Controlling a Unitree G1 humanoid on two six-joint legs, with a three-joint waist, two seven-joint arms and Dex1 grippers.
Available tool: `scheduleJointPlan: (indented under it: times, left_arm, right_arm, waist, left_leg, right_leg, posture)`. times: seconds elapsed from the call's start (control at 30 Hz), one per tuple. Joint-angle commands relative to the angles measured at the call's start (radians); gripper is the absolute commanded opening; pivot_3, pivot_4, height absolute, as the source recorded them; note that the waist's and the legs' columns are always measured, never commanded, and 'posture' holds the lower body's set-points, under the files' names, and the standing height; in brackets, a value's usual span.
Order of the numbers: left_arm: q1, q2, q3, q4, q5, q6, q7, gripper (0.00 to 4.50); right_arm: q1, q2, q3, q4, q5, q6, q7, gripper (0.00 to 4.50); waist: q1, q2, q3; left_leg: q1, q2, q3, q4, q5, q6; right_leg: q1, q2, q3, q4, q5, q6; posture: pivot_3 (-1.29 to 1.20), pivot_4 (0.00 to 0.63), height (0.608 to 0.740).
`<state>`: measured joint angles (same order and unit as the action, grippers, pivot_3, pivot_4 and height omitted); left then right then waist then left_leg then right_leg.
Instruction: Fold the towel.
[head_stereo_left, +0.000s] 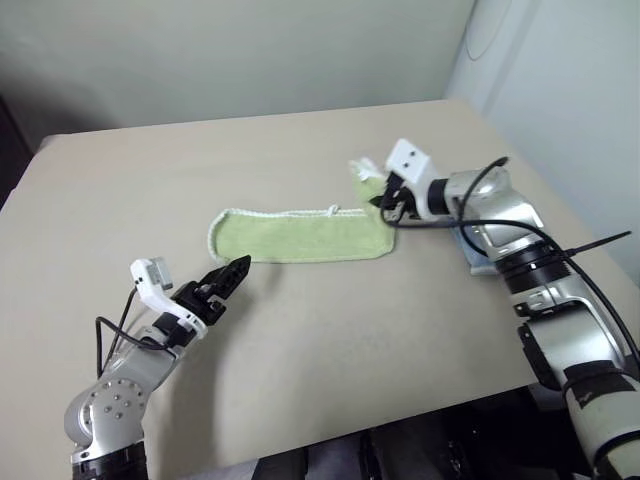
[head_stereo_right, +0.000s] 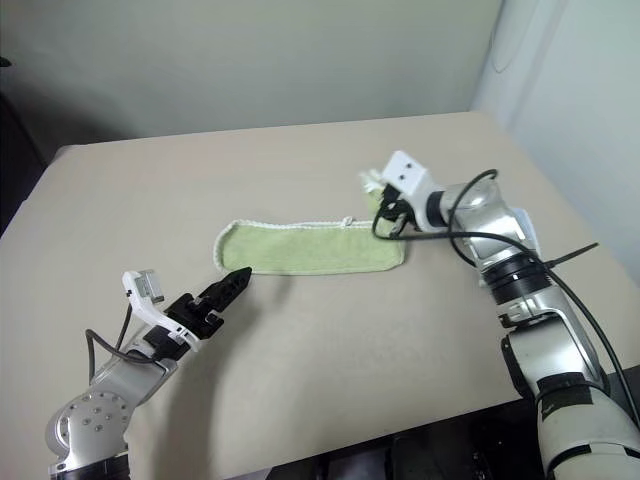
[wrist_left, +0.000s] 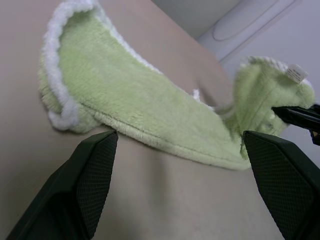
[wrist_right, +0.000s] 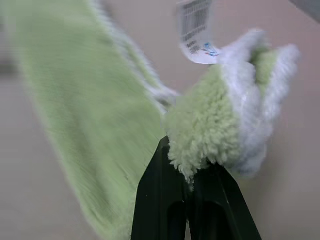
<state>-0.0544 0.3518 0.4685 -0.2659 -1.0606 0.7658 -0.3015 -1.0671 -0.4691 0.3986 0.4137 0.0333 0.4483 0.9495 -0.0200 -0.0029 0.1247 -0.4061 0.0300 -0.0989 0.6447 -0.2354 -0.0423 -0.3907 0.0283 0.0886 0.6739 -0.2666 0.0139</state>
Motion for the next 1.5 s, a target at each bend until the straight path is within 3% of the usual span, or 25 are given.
scheduleJointPlan:
  times: [0.03,0.33,0.43,0.63,0.87,0.97,1.17,1.37,1.5]
  left_arm:
    - [-0.005,-0.003,0.003,-0.014,0.002,-0.032,-0.006,4.33]
    - [0.007,-0.020,-0.005,-0.030,0.001,-0.051,0.007,4.33]
    - [0.010,-0.020,-0.005,-0.028,-0.001,-0.052,0.006,4.33]
    - [-0.001,-0.022,-0.017,-0.022,-0.001,-0.048,0.005,4.33]
    - [0.001,-0.013,0.006,-0.019,-0.021,-0.046,0.007,4.33]
    - [0.002,-0.021,0.046,-0.012,-0.062,-0.047,0.028,4.33]
    - [0.008,-0.029,0.065,-0.020,-0.112,-0.041,0.064,4.33]
    - [0.015,-0.042,0.080,-0.051,-0.188,-0.040,0.150,4.33]
    - [0.025,-0.052,0.067,-0.084,-0.246,-0.016,0.260,4.33]
  right_arm:
    - [-0.024,0.055,0.081,0.010,-0.086,-0.086,0.028,0.04]
    - [-0.039,0.172,0.061,0.139,-0.149,-0.125,-0.016,0.04]
    - [-0.036,0.177,0.036,0.143,-0.128,-0.109,0.011,0.68]
    - [-0.001,0.179,-0.054,0.041,-0.032,-0.022,0.064,2.65]
    - [0.042,0.146,-0.187,-0.126,0.126,0.162,0.111,2.65]
    - [0.033,0.167,-0.238,-0.040,0.114,0.154,0.000,2.09]
    - [0.005,0.252,-0.268,0.246,0.071,-0.031,-0.140,0.11]
    - [0.022,0.293,-0.223,0.493,-0.005,-0.195,-0.153,0.04]
    - [0.032,0.302,-0.214,0.531,-0.031,-0.261,-0.147,0.04]
  waist:
    - [0.002,0.000,0.000]
    - [0.007,0.000,0.000]
    - [0.007,0.000,0.000]
    - [0.007,0.000,0.000]
    - [0.009,0.000,0.000]
    - [0.010,0.000,0.000]
    - [0.009,0.000,0.000]
    - [0.011,0.000,0.000]
    - [0.010,0.000,0.000]
  left_leg:
    - [0.000,0.000,0.000,0.000,0.000,0.000]
    - [-0.002,0.000,-0.002,0.001,0.000,-0.001]
    - [-0.002,0.000,-0.002,0.001,-0.001,-0.002]
    - [-0.003,0.000,-0.002,0.001,0.000,-0.003]
    - [-0.003,0.000,-0.002,0.001,0.000,-0.004]
    - [-0.002,0.000,-0.002,0.002,0.000,-0.004]
    - [-0.001,0.000,-0.002,0.001,0.000,-0.004]
    - [-0.002,0.000,-0.002,0.000,0.000,-0.004]
    - [-0.002,0.000,-0.002,0.000,0.000,-0.004]
  right_leg:
    - [0.000,0.000,0.000,0.000,0.000,0.000]
    - [-0.001,0.000,-0.001,0.000,0.000,0.000]
    - [-0.001,0.000,-0.002,0.000,0.000,-0.001]
    - [-0.001,0.000,-0.002,0.000,0.000,-0.001]
    - [-0.001,0.000,-0.002,0.000,0.000,-0.001]
    - [-0.001,0.000,-0.002,0.000,0.000,-0.001]
    - [-0.001,0.000,-0.001,0.002,0.000,-0.001]
    - [-0.002,0.000,-0.001,0.001,0.000,-0.001]
    - [-0.001,0.000,-0.001,0.001,0.000,-0.001]
  posture:
    - [0.00,0.150,0.740]
    - [0.00,0.150,0.740]
    - [0.00,0.150,0.740]
    - [0.00,0.150,0.740]
    - [0.00,0.150,0.740]
    - [0.00,0.150,0.740]
    - [0.00,0.150,0.740]
    - [0.00,0.150,0.740]
    - [0.00,0.150,0.740]
